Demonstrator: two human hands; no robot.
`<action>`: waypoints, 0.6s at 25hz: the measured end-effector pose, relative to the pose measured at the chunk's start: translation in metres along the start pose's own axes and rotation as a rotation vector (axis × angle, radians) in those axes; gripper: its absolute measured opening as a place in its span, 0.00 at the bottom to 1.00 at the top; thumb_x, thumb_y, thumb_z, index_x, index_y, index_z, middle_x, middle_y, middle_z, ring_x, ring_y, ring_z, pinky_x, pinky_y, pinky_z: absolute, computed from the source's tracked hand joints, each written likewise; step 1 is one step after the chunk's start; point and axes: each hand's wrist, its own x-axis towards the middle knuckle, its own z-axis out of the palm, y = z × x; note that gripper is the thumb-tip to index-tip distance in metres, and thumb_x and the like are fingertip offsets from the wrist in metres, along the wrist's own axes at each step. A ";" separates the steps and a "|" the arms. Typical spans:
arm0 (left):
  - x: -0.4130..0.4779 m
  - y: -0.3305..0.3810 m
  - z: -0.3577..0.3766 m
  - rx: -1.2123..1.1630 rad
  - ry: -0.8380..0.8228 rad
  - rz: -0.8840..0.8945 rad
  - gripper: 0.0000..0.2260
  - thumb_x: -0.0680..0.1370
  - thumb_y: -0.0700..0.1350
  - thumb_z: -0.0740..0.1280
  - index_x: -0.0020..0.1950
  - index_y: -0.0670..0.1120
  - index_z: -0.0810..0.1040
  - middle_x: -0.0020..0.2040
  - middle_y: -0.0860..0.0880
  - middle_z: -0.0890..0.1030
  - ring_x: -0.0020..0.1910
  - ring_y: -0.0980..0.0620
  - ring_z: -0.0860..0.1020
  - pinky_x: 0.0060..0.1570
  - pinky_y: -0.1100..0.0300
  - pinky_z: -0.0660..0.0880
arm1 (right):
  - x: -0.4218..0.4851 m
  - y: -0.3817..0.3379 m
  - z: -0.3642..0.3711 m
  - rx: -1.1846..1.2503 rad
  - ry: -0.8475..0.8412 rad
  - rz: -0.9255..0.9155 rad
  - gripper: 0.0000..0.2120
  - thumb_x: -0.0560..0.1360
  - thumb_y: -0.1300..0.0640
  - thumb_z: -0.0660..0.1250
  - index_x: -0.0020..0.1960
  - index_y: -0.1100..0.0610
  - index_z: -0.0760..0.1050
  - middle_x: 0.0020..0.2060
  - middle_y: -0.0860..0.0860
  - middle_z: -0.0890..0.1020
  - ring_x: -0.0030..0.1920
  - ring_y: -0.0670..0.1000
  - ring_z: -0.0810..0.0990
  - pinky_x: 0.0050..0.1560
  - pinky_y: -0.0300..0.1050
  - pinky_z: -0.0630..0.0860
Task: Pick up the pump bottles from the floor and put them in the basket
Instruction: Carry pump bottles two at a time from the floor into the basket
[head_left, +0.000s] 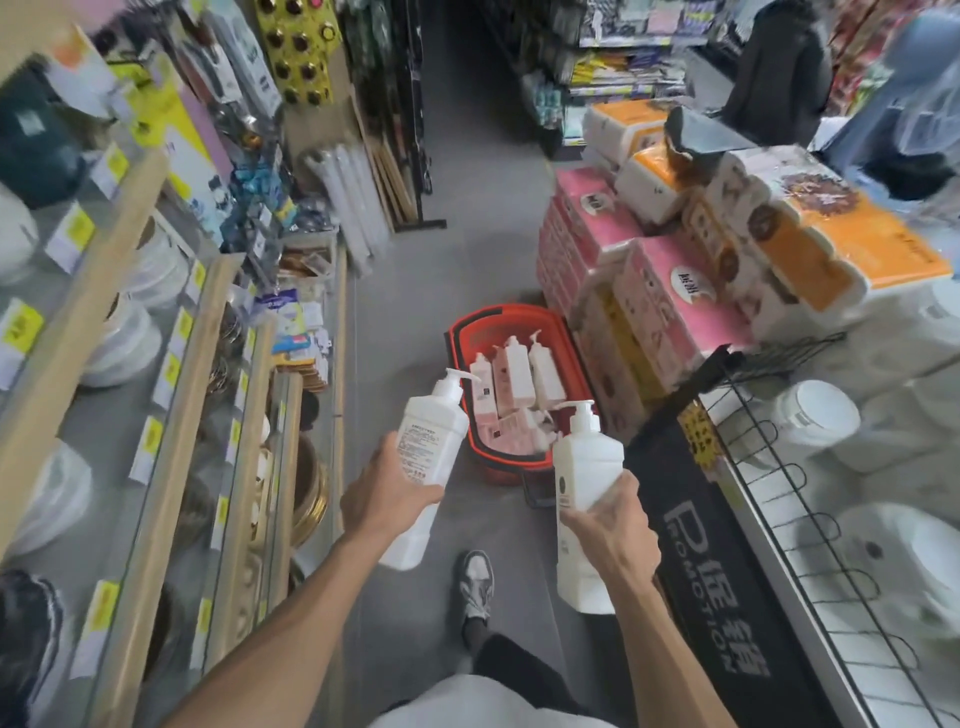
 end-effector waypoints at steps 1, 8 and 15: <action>0.016 0.008 -0.003 0.015 0.000 0.006 0.32 0.59 0.57 0.75 0.58 0.57 0.64 0.53 0.54 0.79 0.44 0.46 0.80 0.45 0.51 0.79 | 0.014 -0.010 0.003 0.000 0.000 0.004 0.32 0.65 0.43 0.76 0.55 0.47 0.56 0.45 0.49 0.76 0.43 0.56 0.78 0.44 0.51 0.73; 0.127 0.066 -0.018 0.070 -0.002 0.033 0.30 0.62 0.56 0.75 0.58 0.56 0.64 0.52 0.53 0.78 0.45 0.46 0.79 0.44 0.52 0.77 | 0.112 -0.076 0.012 -0.009 0.003 0.003 0.35 0.64 0.43 0.77 0.61 0.51 0.60 0.46 0.48 0.76 0.42 0.54 0.77 0.42 0.48 0.72; 0.204 0.100 -0.016 0.008 -0.019 0.017 0.30 0.61 0.54 0.76 0.58 0.56 0.66 0.52 0.54 0.78 0.45 0.48 0.78 0.40 0.55 0.72 | 0.183 -0.123 0.021 -0.010 -0.007 0.004 0.37 0.63 0.41 0.78 0.61 0.49 0.59 0.47 0.48 0.77 0.42 0.52 0.79 0.40 0.47 0.74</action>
